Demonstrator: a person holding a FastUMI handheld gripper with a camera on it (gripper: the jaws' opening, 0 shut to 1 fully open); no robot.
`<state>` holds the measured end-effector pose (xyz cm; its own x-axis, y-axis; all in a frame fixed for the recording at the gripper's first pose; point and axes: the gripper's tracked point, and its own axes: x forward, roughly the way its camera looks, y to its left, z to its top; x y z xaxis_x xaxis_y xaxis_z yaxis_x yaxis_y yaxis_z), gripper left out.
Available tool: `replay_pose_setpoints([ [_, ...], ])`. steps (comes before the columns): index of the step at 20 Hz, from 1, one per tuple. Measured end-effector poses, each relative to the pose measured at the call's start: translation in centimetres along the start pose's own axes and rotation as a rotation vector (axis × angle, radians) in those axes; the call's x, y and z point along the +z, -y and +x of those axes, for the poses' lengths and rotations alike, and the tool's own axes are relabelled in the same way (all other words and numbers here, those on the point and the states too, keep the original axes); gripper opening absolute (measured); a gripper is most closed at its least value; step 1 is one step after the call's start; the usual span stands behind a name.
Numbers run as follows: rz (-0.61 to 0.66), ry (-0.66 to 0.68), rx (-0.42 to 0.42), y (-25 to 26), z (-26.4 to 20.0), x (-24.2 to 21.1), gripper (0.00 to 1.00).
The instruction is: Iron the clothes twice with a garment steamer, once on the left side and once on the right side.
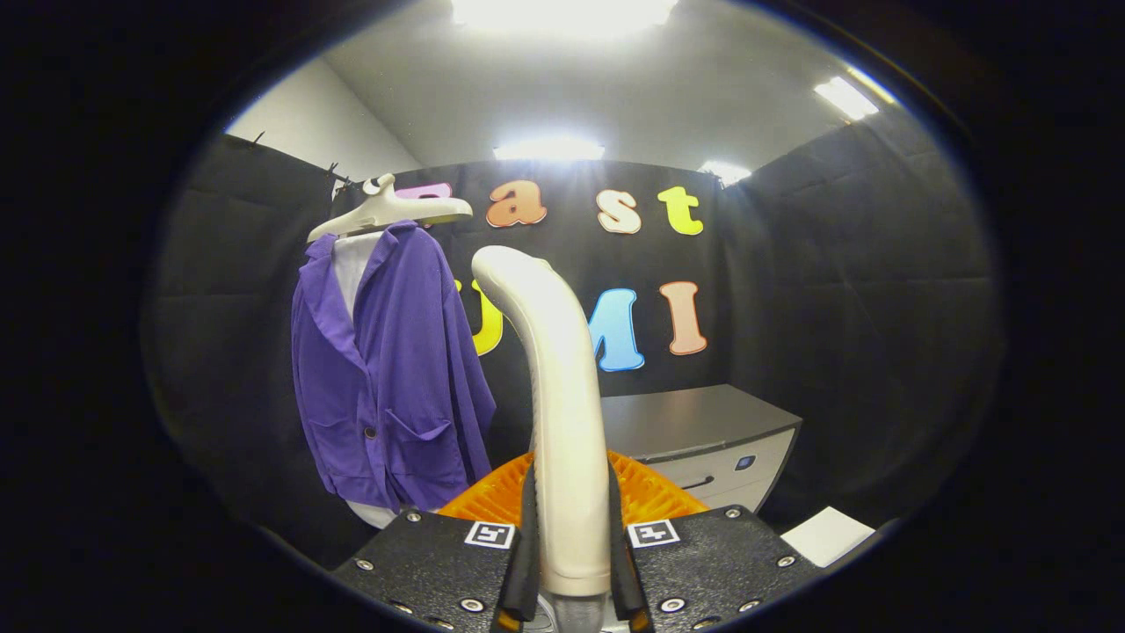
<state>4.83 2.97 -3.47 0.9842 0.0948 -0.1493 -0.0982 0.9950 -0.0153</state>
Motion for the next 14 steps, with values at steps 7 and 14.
replay_pose_setpoints([
  [7,-0.033,0.011,0.000,-2.3,-0.1,0.0,0.32],
  [14,-0.046,-0.035,0.012,-4.2,0.2,-2.1,0.32],
])
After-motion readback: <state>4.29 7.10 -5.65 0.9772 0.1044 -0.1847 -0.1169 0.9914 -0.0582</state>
